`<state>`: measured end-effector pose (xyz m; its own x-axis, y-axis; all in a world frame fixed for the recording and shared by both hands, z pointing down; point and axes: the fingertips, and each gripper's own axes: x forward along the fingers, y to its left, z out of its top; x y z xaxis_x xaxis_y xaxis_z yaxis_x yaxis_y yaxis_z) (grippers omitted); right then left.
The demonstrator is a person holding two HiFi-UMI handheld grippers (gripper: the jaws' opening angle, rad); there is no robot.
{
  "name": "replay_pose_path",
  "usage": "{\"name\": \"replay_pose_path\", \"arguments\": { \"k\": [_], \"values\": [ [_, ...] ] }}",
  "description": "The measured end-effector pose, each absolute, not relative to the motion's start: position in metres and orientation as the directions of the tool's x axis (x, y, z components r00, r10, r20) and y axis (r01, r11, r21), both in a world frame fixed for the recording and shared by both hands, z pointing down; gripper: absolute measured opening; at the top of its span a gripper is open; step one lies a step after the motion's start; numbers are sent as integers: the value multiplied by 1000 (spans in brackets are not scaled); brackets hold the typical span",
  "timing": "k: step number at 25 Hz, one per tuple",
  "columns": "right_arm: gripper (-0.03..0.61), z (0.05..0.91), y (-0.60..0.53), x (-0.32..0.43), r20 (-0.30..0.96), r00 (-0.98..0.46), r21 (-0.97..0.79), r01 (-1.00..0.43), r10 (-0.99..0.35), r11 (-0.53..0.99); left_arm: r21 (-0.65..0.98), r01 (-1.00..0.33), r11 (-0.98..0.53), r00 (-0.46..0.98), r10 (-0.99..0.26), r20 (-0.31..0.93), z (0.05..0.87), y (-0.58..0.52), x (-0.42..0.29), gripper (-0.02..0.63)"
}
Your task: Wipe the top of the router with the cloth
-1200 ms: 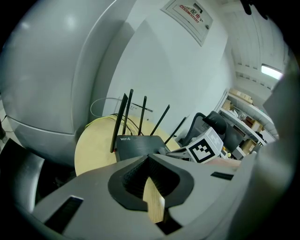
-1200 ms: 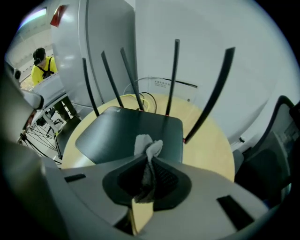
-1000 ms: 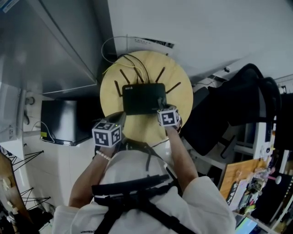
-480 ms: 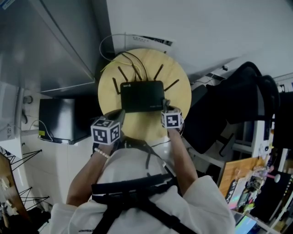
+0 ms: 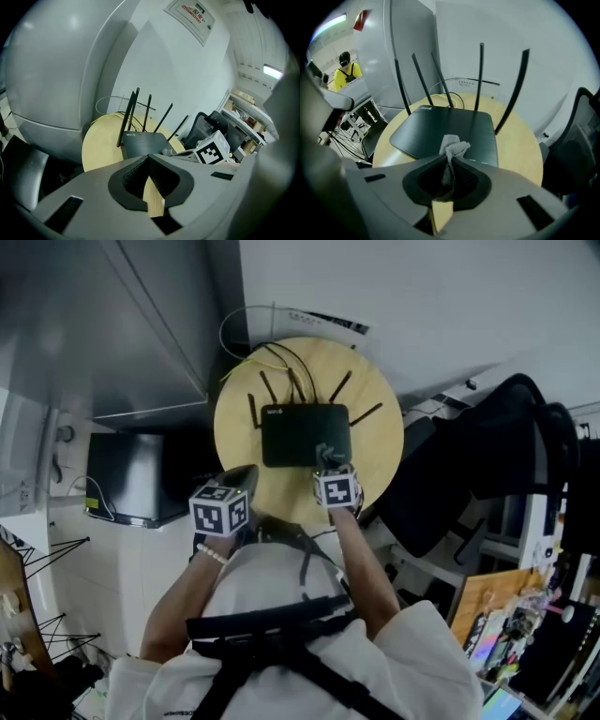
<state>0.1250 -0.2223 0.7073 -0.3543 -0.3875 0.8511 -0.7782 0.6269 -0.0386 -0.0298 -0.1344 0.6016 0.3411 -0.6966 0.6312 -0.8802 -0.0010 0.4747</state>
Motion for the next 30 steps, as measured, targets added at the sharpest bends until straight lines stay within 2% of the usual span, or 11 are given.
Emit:
{"name": "replay_pose_path", "arguments": {
  "k": [11, 22, 30],
  "values": [
    [41, 709, -173, 31, 850, -443, -119, -688, -285, 716, 475, -879, 41, 311, -705, 637, 598, -110, -63, -3],
    [41, 711, -145, -22, 845, -490, -167, -626, -217, 762, 466, -885, 19, 324, -694, 644, 596, -91, -73, -3],
    [42, 673, -179, 30, 780, -529, -225, -735, -334, 640, 473, -878, -77, 395, -675, 623, 594, -115, -49, -3]
  ]
}}
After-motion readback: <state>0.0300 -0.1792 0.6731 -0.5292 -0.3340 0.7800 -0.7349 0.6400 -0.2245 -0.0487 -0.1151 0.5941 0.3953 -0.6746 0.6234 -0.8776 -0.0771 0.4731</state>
